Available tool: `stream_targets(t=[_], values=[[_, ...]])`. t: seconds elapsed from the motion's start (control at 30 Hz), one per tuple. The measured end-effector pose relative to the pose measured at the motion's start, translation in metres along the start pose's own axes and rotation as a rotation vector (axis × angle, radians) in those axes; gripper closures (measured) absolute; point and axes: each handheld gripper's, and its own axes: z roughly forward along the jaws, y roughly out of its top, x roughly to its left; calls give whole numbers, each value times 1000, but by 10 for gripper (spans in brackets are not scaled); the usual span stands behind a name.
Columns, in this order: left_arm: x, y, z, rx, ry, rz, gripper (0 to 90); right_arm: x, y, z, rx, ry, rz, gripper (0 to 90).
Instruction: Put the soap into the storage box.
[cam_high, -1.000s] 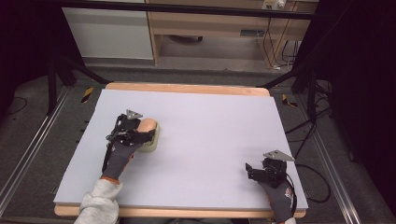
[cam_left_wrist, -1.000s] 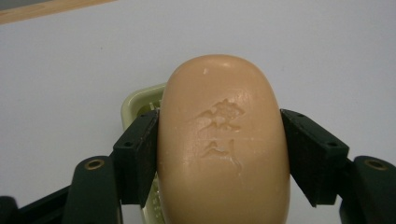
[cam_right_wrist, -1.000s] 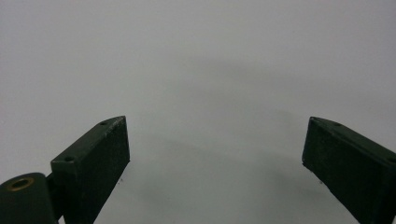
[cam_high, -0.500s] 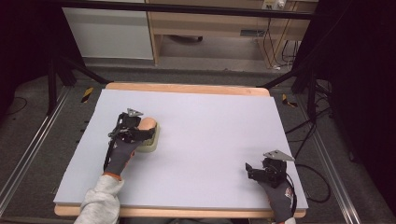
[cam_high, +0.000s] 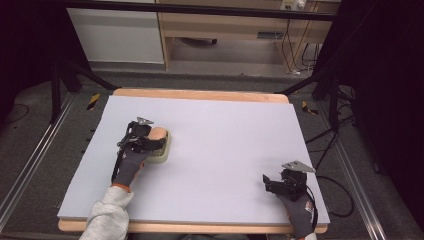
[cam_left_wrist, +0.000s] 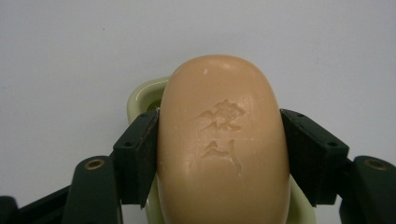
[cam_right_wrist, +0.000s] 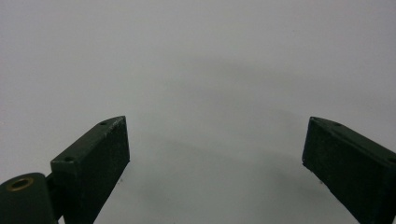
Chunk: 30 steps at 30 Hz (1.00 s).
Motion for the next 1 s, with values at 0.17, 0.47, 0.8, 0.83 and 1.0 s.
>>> stream_targets(t=[0.17, 0.47, 0.8, 0.83, 1.0], values=[[0, -2, 3, 15, 2, 7, 316, 0, 0, 0, 0, 0, -1, 77], [1, -4, 6, 29, 4, 5, 317, 0, 0, 0, 0, 1, -1, 77], [-1, -6, 11, 49, 4, 10, 316, 0, 0, 0, 1, 3, 1, 76], [-1, -6, 11, 51, 2, 9, 316, 0, 0, 0, 1, 3, 1, 76], [-1, -6, 12, 55, 4, 11, 316, 0, 0, 0, 1, 3, 0, 76]])
